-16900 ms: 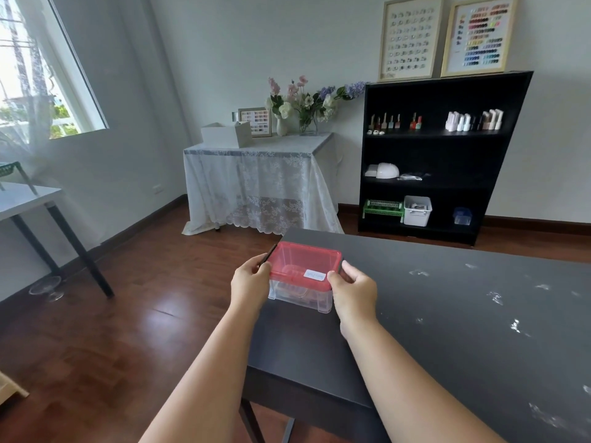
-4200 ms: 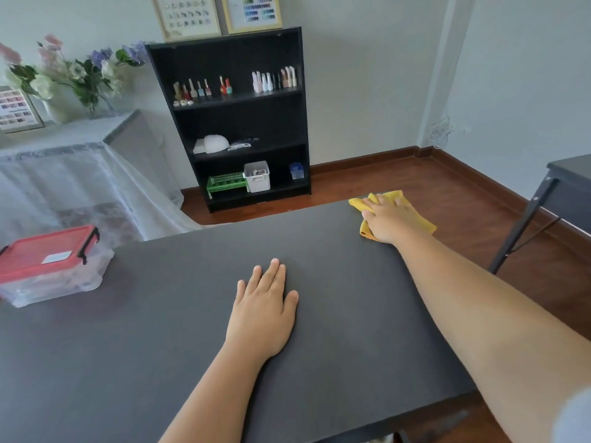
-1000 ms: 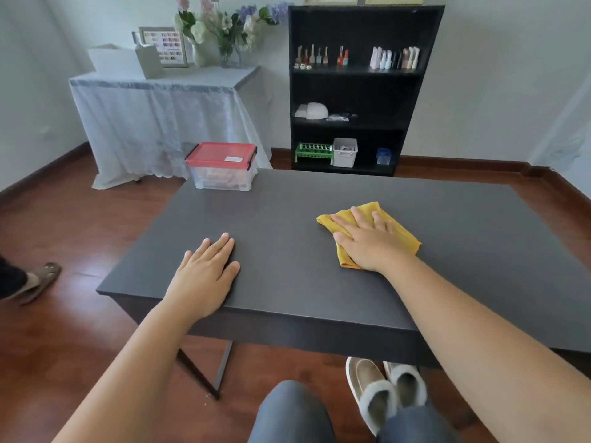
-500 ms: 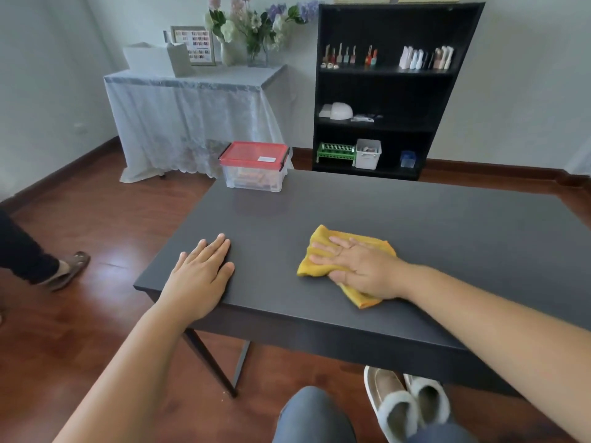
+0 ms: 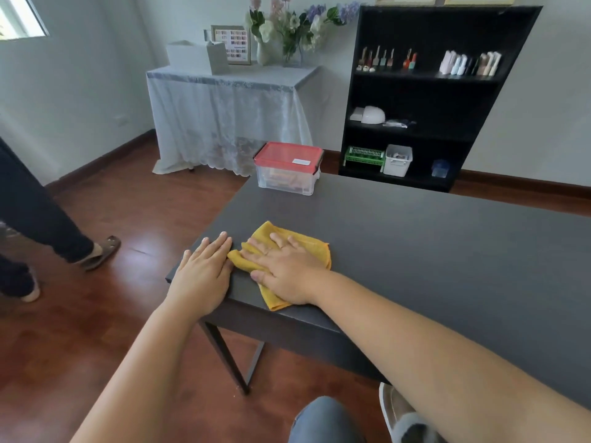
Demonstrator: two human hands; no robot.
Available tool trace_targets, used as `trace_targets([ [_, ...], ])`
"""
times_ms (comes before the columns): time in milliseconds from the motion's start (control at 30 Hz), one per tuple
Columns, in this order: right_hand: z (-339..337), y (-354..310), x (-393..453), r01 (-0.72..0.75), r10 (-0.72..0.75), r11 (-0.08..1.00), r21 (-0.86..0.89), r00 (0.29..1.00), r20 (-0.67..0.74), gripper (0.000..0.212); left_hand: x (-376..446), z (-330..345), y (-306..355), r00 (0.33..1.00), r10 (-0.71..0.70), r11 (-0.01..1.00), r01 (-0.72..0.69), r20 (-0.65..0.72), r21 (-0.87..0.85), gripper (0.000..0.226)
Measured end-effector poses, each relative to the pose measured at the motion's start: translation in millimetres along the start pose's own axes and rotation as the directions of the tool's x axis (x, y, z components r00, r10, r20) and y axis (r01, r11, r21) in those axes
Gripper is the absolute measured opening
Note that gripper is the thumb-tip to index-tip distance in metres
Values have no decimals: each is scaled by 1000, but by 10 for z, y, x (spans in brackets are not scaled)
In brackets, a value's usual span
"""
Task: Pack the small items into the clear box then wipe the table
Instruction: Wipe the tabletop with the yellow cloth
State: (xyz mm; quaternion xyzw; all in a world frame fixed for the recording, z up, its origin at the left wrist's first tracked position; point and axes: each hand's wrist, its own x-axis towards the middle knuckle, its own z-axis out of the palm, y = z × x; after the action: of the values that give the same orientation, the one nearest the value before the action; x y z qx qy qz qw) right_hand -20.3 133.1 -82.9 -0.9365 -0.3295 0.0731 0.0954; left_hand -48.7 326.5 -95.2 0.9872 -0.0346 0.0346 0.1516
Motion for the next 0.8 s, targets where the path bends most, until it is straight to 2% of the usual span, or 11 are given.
trace_targets([
  [100,101,-41,-348,171,-171,985,30,985,-12,50,25,-68,-162,1000,-8,1000,8,-7,-13,49],
  [167,40,125,-441,197,-197,977,78,980,4,49,54,-96,-229,1000,1,999,0,9,-41,49],
  [233,-79,366,-315,105,-107,992,70,994,25,48,67,-106,-253,1000,12,999,-11,14,-51,49],
  [300,-199,555,-64,-56,55,997,52,998,27,49,57,-91,-251,1000,21,998,-21,-1,-51,49],
  [400,-228,533,321,-204,204,978,42,979,-6,51,45,-93,-237,999,16,998,-18,-29,-55,49],
  [467,-158,337,465,-207,207,978,32,978,3,52,40,-97,-228,999,10,998,-12,-31,-59,49],
  [567,-32,38,384,-112,112,994,14,994,16,53,45,-102,-209,1000,-13,998,12,-25,-58,49],
  [667,86,25,19,-39,41,999,37,998,-54,52,90,-89,-116,1000,0,1000,0,-5,3,48],
  [800,45,343,-334,-149,159,983,104,983,-96,49,216,-14,214,991,119,992,-117,58,-39,50],
])
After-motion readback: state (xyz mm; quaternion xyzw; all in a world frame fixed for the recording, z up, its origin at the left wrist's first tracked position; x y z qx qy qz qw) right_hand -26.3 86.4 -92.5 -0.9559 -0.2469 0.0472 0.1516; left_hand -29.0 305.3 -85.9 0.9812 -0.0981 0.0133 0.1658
